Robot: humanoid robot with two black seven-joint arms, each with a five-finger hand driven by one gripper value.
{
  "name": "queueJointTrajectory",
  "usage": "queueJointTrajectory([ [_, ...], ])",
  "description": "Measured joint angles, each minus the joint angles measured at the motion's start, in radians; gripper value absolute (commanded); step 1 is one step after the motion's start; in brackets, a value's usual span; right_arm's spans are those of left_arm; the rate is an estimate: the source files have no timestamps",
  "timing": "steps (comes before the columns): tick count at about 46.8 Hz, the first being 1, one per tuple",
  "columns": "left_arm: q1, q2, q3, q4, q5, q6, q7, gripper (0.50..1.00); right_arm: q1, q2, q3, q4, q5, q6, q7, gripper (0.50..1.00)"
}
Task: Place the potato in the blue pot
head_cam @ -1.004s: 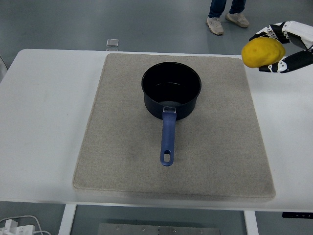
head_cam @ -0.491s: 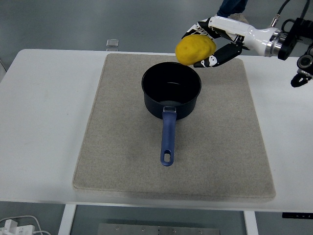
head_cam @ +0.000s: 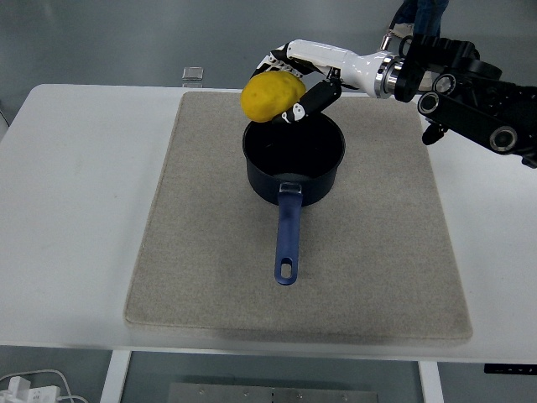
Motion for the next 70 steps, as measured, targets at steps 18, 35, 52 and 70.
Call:
queueJointTrajectory([
  [18, 0.000, 0.000, 0.000, 0.000, 0.000, 0.000, 0.000, 1.000, -0.034, 0.061, -0.040, -0.065, -0.004, -0.004, 0.002, 0.500],
  [35, 0.000, 0.000, 0.000, 0.000, 0.000, 0.000, 0.000, 1.000, -0.087, 0.075, -0.047, -0.118, -0.017, -0.001, 0.011, 0.500],
  [52, 0.000, 0.000, 0.000, 0.000, 0.000, 0.000, 0.000, 1.000, -0.112, 0.089, -0.048, -0.139, -0.019, -0.010, 0.011, 0.767],
  [70, 0.000, 0.000, 0.000, 0.000, 0.000, 0.000, 0.000, 1.000, -0.120, 0.087, -0.044, -0.148, -0.013, -0.025, 0.009, 0.924],
])
